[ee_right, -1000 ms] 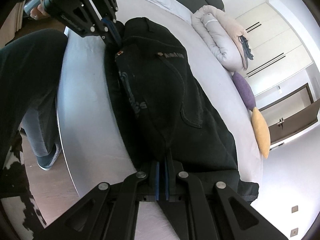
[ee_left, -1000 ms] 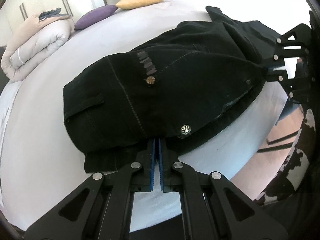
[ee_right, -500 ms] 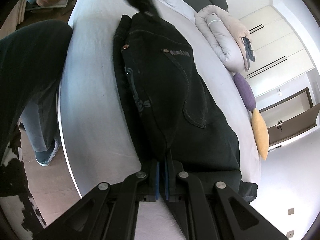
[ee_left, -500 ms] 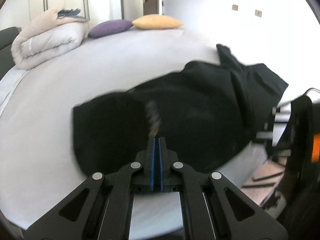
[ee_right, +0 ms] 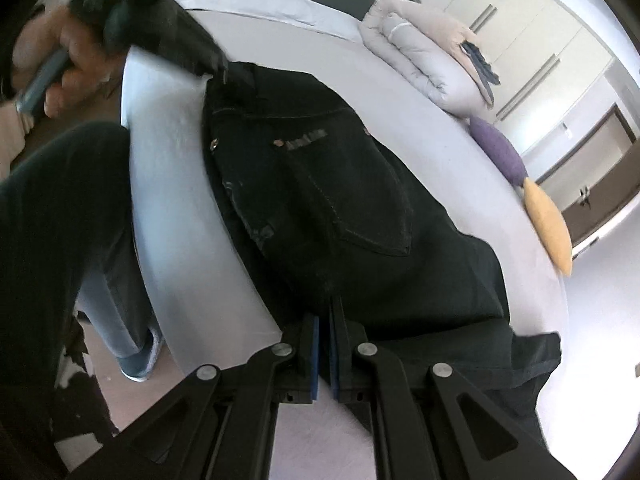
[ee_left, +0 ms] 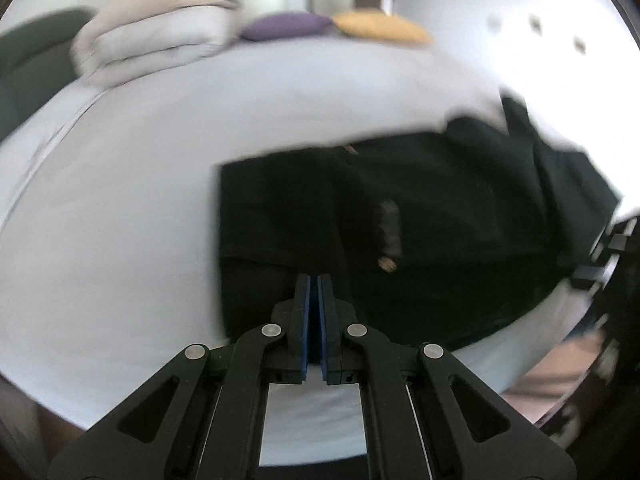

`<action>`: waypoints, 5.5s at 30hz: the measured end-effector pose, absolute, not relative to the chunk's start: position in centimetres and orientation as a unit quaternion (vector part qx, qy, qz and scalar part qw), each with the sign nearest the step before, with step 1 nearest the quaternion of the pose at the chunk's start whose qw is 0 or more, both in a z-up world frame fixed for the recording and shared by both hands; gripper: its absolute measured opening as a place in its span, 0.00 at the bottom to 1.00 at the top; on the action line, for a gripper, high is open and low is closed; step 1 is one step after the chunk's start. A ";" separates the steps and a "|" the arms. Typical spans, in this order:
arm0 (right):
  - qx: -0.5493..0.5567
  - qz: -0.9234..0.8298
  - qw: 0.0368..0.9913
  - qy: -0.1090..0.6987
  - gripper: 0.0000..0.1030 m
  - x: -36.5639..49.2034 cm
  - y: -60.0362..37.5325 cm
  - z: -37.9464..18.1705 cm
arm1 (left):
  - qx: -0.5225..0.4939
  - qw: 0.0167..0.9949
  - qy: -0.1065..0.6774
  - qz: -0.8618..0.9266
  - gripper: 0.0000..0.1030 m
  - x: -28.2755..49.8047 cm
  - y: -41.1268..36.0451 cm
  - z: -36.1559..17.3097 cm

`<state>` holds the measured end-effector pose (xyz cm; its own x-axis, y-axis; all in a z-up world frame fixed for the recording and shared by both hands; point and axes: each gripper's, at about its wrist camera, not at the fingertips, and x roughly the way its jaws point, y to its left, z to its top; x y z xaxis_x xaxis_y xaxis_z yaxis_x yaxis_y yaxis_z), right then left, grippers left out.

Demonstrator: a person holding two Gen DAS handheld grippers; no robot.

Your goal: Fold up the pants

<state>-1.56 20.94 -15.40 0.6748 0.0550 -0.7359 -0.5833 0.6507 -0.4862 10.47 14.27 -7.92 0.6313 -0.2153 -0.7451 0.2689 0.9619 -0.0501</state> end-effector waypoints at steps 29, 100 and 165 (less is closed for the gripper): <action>0.316 0.010 0.878 0.360 0.49 7.9 -14.1 -8.8 | 0.038 0.866 0.464 -0.185 0.02 13.6 5.3 -13.4; 0.405 -0.201 0.847 0.280 0.18 -14.9 -31.4 -6.1 | 0.043 0.866 0.484 -0.122 0.03 13.7 4.8 -12.3; 0.511 -0.021 0.795 0.328 0.00 -2.8 -23.6 -18.0 | -0.107 0.833 0.473 -0.266 0.03 17.8 6.5 -12.9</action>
